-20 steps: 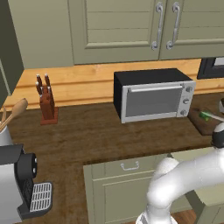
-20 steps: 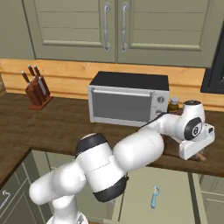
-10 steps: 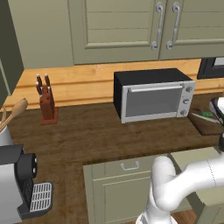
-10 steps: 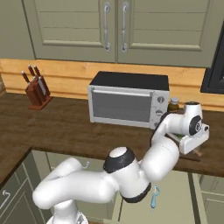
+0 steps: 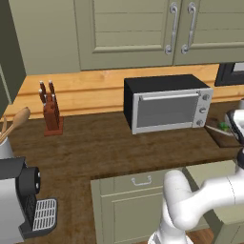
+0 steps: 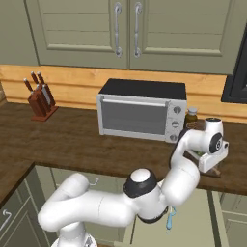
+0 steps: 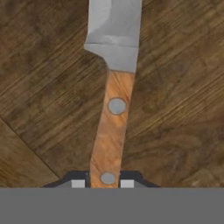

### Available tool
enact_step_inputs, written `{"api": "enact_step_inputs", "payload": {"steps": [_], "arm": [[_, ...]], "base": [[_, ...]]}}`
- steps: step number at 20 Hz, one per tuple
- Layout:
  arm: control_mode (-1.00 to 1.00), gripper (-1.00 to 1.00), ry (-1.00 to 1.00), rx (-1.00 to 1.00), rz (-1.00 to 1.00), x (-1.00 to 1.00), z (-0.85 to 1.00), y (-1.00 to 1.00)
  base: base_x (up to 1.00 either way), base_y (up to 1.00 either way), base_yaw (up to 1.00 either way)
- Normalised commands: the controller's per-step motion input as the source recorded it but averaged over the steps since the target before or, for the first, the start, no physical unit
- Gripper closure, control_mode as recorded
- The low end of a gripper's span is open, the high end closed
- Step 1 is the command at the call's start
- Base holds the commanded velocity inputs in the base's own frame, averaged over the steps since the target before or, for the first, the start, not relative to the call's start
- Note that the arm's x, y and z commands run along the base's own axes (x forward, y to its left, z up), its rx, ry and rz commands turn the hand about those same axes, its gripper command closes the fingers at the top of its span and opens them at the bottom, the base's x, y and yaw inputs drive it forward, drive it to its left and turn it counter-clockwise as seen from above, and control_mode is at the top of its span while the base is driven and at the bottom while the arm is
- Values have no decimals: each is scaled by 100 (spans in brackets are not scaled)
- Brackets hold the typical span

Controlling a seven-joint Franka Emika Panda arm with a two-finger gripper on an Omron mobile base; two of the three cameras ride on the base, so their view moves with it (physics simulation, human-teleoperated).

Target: Place the appropriate cutting tool for cutting the broccoli skin on the cutting board.

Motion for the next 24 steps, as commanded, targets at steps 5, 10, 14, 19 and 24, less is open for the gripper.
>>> {"api": "enact_step_inputs", "payload": {"steps": [5, 10, 14, 19, 24], "arm": [[-100, -100, -10, 0, 5, -20, -5, 7], [-100, -100, -10, -2, 4, -55, 60, 24], [-100, -100, -14, -4, 5, -65, 73, 39], [-100, -100, -9, -7, 5, -76, 35, 63], [-100, -100, -5, -11, 4, -79, 15, 93]], "base": [[0, 0, 0], [0, 0, 0], [0, 0, 0], [0, 0, 0], [0, 0, 0]]}}
